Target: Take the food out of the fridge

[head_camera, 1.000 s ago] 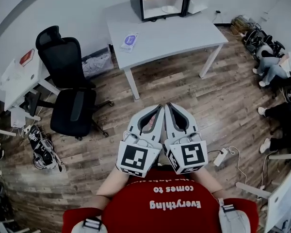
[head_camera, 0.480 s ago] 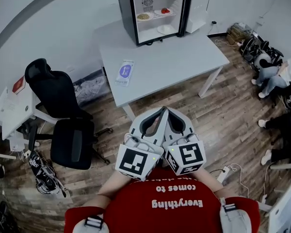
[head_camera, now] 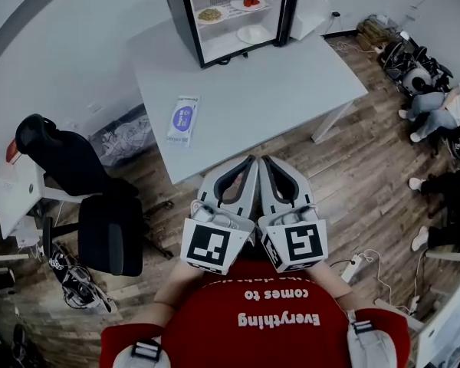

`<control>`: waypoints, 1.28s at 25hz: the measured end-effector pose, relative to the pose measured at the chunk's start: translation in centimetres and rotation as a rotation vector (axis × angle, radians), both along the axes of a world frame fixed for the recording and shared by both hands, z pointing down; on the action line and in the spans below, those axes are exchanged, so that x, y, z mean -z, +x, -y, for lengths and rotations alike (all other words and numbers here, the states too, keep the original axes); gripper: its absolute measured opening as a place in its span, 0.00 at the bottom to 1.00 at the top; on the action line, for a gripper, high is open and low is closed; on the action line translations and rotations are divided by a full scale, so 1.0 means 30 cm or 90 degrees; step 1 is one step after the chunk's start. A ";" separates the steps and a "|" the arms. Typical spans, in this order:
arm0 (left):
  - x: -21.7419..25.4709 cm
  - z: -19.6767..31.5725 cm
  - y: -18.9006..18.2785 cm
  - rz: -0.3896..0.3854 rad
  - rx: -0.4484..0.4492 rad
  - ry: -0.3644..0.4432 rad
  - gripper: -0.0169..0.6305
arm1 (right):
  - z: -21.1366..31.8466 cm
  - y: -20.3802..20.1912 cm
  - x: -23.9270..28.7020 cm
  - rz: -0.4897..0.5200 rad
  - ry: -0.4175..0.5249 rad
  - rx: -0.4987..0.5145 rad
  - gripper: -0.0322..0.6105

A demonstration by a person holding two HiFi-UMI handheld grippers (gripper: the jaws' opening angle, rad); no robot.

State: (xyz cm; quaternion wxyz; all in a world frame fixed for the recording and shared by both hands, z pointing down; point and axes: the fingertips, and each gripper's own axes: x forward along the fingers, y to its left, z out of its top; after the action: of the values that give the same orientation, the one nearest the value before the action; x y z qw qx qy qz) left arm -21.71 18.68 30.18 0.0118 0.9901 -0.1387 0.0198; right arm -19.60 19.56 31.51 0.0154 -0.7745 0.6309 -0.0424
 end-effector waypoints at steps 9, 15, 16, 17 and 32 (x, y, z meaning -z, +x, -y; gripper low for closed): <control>-0.088 0.294 0.348 0.023 0.057 -0.020 0.02 | 0.299 0.351 -0.096 0.035 -0.021 0.042 0.07; -0.075 0.524 0.660 0.028 0.113 -0.045 0.02 | 0.536 0.668 -0.078 0.042 -0.035 0.098 0.07; -0.072 0.560 0.711 0.028 0.122 -0.046 0.02 | 0.574 0.720 -0.076 0.042 -0.042 0.108 0.07; -0.070 0.593 0.760 0.028 0.130 -0.045 0.02 | 0.608 0.768 -0.074 0.040 -0.048 0.117 0.07; -0.245 0.982 1.004 0.061 0.238 -0.148 0.02 | 0.982 1.093 -0.250 0.105 -0.162 0.220 0.07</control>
State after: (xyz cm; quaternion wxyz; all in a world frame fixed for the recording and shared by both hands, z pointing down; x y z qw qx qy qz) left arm 8.40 -10.79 37.52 0.1228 0.9369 -0.3173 0.0801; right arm 13.18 -9.88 39.02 -0.0388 -0.6447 0.7402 -0.1867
